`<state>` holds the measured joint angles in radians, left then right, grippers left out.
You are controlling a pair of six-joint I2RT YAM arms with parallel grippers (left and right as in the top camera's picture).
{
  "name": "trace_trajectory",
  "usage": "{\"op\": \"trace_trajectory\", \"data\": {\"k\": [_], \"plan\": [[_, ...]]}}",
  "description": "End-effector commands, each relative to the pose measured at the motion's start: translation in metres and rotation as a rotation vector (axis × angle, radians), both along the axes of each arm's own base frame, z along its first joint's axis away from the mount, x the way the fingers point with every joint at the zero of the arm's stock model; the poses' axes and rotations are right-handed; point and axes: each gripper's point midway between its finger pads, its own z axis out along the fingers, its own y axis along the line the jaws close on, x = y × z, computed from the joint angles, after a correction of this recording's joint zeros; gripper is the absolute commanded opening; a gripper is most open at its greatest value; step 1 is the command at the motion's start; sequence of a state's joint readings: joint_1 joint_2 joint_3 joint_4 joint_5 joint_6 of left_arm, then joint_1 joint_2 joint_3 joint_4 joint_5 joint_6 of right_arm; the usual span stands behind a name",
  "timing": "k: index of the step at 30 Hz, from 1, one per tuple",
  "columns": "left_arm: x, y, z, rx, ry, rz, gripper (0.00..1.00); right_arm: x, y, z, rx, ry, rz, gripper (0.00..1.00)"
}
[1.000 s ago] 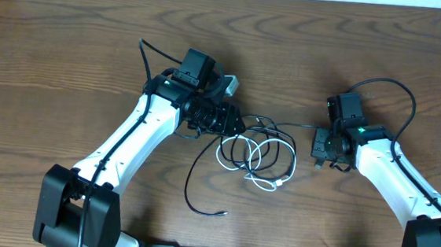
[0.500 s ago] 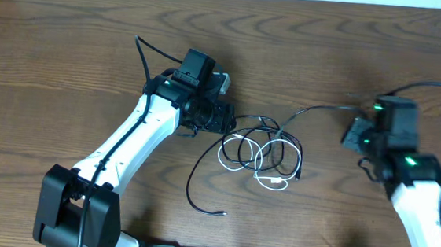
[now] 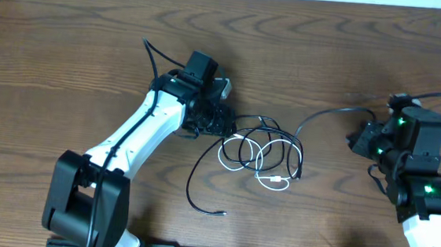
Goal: Untangle cables
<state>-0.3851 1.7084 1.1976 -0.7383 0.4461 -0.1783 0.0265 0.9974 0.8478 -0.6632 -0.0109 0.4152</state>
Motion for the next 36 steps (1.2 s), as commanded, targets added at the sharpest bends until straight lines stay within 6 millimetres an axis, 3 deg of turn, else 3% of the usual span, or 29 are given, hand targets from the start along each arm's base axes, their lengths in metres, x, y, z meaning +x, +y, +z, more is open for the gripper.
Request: {"op": "trace_trajectory", "data": {"k": [1, 4, 6, 7, 10, 15, 17, 23, 29, 36], "plan": [[-0.005, 0.011, -0.012, 0.063, 0.031, -0.001, 0.64, -0.015, -0.07, -0.008, -0.221, 0.066, -0.331, 0.03], [-0.008, 0.018, -0.015, 0.105, 0.041, 0.005, 0.64, -0.026, -0.088, -0.017, -0.256, 0.131, -0.392, 0.21], [-0.01, 0.019, -0.015, 0.109, 0.049, 0.005, 0.64, -0.026, -0.087, -0.023, -0.224, 0.148, -0.386, 0.36], [-0.011, 0.019, -0.015, 0.11, 0.053, 0.004, 0.64, -0.023, -0.081, -0.026, -0.189, 0.153, -0.362, 0.43], [-0.011, 0.019, -0.015, 0.111, 0.054, 0.004, 0.64, -0.016, -0.045, -0.036, -0.034, 0.178, -0.207, 0.49], [-0.014, 0.02, -0.016, 0.115, 0.064, 0.004, 0.64, -0.024, 0.038, -0.045, 0.239, 0.249, 0.187, 0.52], [-0.015, 0.021, -0.016, 0.116, 0.068, 0.004, 0.64, -0.033, 0.057, -0.05, 0.288, 0.296, 0.278, 0.52], [-0.016, 0.021, -0.016, 0.119, 0.074, 0.004, 0.64, -0.054, 0.088, -0.08, 0.275, 0.464, 0.408, 0.54], [-0.017, 0.021, -0.016, 0.119, 0.077, 0.004, 0.64, -0.058, 0.114, -0.102, 0.255, 0.535, 0.499, 0.54], [-0.019, 0.022, -0.016, 0.123, 0.085, 0.003, 0.64, -0.078, 0.145, -0.113, 0.283, 0.613, 0.641, 0.54]]}}
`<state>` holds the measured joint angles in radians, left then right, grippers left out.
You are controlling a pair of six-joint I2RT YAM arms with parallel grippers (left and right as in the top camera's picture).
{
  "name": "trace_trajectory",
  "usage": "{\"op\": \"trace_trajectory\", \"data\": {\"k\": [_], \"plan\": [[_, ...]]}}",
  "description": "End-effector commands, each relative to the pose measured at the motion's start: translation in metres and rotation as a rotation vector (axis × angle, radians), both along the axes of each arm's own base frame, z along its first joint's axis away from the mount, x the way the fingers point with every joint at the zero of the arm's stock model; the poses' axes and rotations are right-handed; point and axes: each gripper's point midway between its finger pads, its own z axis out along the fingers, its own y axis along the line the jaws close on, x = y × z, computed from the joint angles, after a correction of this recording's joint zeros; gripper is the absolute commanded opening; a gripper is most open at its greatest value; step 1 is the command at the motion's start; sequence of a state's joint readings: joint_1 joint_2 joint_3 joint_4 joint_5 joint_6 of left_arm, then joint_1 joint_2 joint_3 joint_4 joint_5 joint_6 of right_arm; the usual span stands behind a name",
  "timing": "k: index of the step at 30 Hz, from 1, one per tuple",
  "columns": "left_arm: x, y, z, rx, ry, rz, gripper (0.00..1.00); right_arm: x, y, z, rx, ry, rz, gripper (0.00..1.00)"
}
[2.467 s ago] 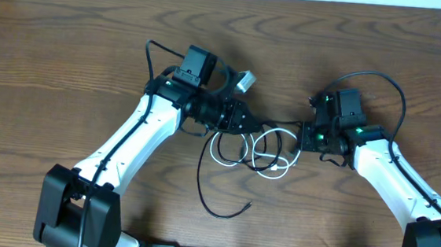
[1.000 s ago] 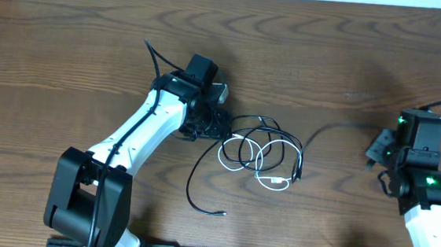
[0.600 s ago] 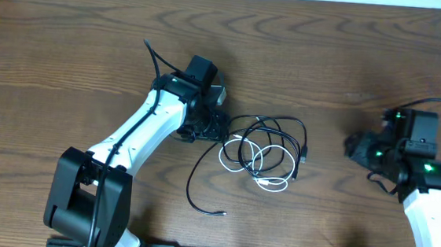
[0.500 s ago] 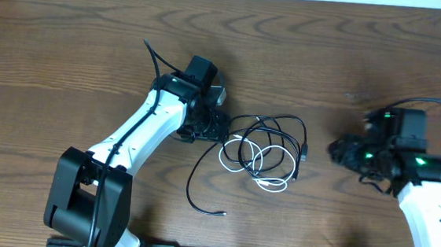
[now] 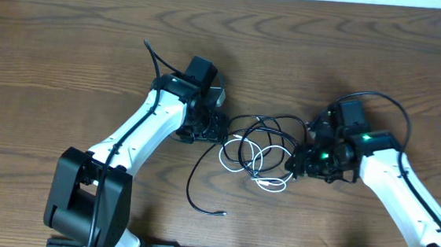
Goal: Untangle cables
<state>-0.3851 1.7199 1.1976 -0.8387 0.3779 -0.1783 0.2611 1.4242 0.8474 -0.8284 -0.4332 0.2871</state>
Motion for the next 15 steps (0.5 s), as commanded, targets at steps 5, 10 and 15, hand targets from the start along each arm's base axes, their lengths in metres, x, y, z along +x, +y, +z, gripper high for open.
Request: {"op": "trace_trajectory", "data": {"k": [5, 10, 15], "plan": [[-0.003, 0.004, -0.004, 0.02, 0.013, -0.005, 0.64, -0.035, 0.044, 0.012, 0.174, 0.004, 0.302, 0.57], [-0.006, 0.003, -0.004, 0.015, 0.035, 0.007, 0.64, -0.038, 0.044, 0.006, 0.12, -0.044, 0.399, 0.57], [-0.012, -0.006, -0.001, -0.038, 0.062, -0.001, 0.64, -0.017, 0.03, -0.009, -0.068, -0.15, 0.42, 0.55]]}}
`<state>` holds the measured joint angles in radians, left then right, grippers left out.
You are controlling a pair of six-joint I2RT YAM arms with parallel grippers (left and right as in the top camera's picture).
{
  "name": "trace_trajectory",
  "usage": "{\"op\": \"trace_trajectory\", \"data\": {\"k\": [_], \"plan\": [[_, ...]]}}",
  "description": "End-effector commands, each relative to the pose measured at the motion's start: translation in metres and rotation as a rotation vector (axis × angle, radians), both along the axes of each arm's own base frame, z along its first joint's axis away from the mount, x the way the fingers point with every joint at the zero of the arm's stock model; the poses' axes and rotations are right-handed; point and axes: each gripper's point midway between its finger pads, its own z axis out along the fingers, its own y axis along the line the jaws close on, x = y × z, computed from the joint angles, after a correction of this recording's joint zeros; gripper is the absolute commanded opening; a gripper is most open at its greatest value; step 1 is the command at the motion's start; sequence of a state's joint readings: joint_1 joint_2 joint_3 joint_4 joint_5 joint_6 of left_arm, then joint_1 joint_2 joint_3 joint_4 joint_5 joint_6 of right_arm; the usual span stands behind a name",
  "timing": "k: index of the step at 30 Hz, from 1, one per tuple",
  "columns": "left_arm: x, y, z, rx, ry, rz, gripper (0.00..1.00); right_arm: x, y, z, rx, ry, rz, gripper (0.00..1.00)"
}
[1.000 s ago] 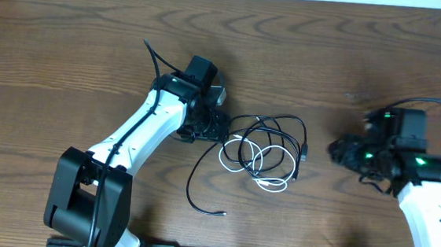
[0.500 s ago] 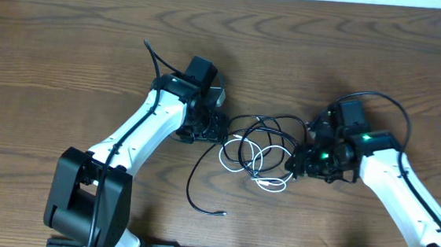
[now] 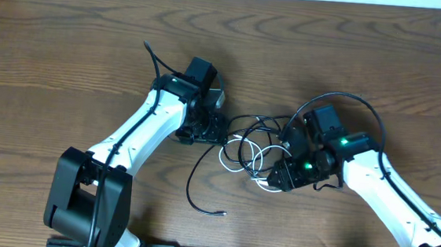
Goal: Untangle cables
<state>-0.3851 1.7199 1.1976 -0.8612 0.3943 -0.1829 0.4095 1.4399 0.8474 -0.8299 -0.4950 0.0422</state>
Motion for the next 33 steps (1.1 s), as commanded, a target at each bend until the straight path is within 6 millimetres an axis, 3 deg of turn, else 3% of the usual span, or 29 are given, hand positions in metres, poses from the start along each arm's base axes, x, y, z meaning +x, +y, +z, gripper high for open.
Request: {"op": "trace_trajectory", "data": {"k": [1, 6, 14, 19, 33], "plan": [[-0.007, -0.008, -0.001, -0.032, 0.034, -0.009, 0.64, 0.016, -0.009, -0.011, -0.113, -0.123, 0.043, 0.55], [-0.014, -0.019, -0.001, -0.032, 0.033, -0.049, 0.65, 0.017, -0.003, -0.014, -0.098, -0.151, 0.058, 0.48], [-0.023, -0.037, -0.003, -0.002, -0.003, -0.128, 0.65, -0.005, -0.005, -0.028, -0.098, -0.086, 0.079, 0.46], [-0.026, -0.04, -0.005, 0.025, -0.02, -0.15, 0.65, -0.014, 0.015, -0.017, 0.04, -0.037, 0.102, 0.56], [-0.025, -0.041, -0.005, 0.031, -0.027, -0.153, 0.65, -0.038, 0.04, 0.006, 0.246, 0.059, 0.17, 0.58]]}}
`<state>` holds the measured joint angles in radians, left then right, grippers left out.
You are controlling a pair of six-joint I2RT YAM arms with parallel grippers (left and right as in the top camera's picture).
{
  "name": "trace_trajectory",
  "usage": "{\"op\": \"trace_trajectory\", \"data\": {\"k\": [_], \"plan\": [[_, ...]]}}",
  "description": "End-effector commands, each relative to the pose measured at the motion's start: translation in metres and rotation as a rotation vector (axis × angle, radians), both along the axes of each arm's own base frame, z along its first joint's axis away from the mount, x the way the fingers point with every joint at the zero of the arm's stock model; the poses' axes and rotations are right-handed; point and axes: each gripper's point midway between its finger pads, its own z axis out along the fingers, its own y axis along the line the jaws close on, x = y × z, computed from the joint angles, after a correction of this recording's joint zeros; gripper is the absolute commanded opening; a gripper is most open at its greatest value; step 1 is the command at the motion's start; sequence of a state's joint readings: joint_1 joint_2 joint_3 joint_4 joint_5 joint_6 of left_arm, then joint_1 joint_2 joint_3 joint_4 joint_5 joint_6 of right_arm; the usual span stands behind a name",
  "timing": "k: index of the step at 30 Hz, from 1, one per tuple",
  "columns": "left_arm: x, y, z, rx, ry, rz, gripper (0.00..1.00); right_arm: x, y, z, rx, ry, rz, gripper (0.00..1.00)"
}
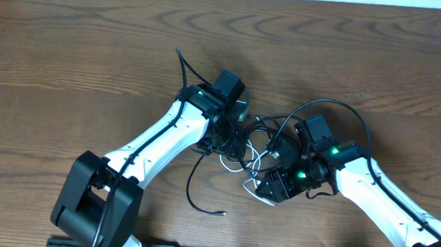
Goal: Untangle cables
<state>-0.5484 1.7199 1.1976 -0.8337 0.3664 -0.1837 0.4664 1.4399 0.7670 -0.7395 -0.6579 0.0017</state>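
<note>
A thin black cable [195, 191] and a white cable [254, 163] lie knotted together at mid-table. The black one's free end trails to the front left, its plug [222, 213] resting on the wood. My left gripper [233, 143] is down on the left side of the knot. My right gripper [269, 187] is down on its right front side, over the white cable's lower loop. The overhead view hides both pairs of fingers under the wrists, so it does not show whether they are gripping anything.
The wooden table [67, 64] extends all round. The arms' own black leads arc over each wrist, the right one [340, 109] close to the knot. A black rail runs along the front edge.
My left gripper has moved right, onto the knot's left side. The right gripper has shifted slightly left and forward. The white loops are now squeezed closer together between the two grippers.
At first my left gripper was at the tangle's left edge and the right arm stood far to the right. The right gripper then came to the knot's right side, then onto the white loops. Now both grippers are crowded on the bunched knot.
</note>
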Motion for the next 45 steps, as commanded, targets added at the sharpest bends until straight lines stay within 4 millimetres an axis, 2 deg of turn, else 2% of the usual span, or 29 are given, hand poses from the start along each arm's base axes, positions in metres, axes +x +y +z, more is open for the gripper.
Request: {"op": "trace_trajectory", "data": {"k": [1, 12, 17, 24, 29, 36, 38, 39, 42, 45], "plan": [[-0.001, 0.002, -0.004, 0.019, 0.008, 0.007, 0.65, -0.01, 0.011, 0.009, 0.091, 0.023, 0.055, 0.58], [0.0, 0.001, -0.007, 0.02, 0.01, 0.007, 0.65, -0.016, 0.013, 0.013, 0.115, 0.055, 0.059, 0.59], [0.0, 0.002, -0.015, 0.032, 0.029, 0.007, 0.65, -0.011, 0.002, 0.001, 0.029, 0.02, 0.046, 0.52], [0.002, 0.0, -0.031, 0.045, 0.052, 0.01, 0.65, -0.021, -0.004, -0.01, 0.003, 0.048, 0.045, 0.49], [0.008, -0.003, -0.04, 0.041, 0.044, 0.01, 0.65, -0.027, -0.007, -0.015, -0.006, 0.068, 0.044, 0.42], [0.008, -0.004, -0.057, 0.057, 0.07, 0.01, 0.65, -0.027, -0.007, -0.015, -0.006, 0.068, 0.044, 0.26], [0.008, -0.004, -0.063, 0.062, 0.08, 0.01, 0.65, -0.027, -0.007, -0.015, -0.006, 0.068, 0.044, 0.2], [0.008, -0.004, -0.069, 0.068, 0.087, 0.01, 0.65, -0.027, -0.007, -0.015, -0.006, 0.068, 0.044, 0.13], [0.008, -0.004, -0.076, 0.074, 0.098, 0.01, 0.65, -0.027, -0.007, -0.014, -0.002, 0.072, 0.041, 0.01], [0.008, -0.004, -0.08, 0.076, 0.101, 0.01, 0.64, -0.029, 0.0, -0.008, 0.05, 0.089, 0.048, 0.01]]}}
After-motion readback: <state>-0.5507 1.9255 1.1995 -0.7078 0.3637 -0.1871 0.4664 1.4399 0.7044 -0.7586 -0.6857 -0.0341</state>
